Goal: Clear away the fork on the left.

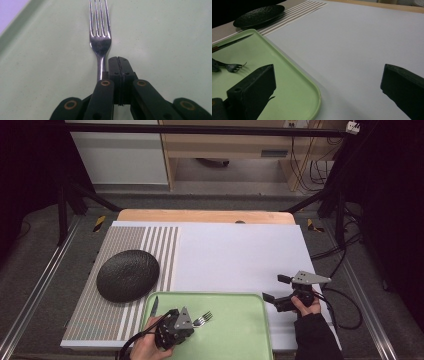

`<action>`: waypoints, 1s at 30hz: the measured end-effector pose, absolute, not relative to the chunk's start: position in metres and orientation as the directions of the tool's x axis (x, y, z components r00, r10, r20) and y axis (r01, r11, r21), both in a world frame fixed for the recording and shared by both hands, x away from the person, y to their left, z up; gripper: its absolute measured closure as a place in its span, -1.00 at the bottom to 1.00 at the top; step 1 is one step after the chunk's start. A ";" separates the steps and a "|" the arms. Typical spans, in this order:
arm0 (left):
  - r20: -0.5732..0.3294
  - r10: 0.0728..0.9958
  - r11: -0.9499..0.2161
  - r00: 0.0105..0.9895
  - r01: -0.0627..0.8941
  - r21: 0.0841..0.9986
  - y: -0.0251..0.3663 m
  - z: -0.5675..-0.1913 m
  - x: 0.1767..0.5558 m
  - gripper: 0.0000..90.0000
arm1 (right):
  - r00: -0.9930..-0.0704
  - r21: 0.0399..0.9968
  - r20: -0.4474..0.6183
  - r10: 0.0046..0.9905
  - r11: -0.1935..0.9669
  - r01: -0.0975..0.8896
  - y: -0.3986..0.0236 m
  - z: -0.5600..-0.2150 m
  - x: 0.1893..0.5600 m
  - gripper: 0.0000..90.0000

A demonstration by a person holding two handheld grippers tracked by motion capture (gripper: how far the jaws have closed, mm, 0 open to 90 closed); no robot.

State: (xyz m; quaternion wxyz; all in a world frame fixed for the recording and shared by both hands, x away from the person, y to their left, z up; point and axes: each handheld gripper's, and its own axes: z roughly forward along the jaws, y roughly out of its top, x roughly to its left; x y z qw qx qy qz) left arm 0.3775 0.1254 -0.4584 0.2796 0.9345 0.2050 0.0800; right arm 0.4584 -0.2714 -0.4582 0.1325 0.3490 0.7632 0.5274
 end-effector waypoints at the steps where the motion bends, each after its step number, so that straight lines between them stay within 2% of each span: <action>1: 0.034 0.429 -0.758 0.903 0.339 0.556 0.126 -0.458 0.378 0.99 | -0.720 0.897 0.169 0.673 0.198 0.395 -0.271 -0.458 0.458 -0.99; 30: 0.041 0.498 -0.723 0.866 0.390 0.570 0.146 -0.456 0.391 0.99 | -0.720 0.897 0.165 0.674 0.201 0.394 -0.271 -0.459 0.459 -0.99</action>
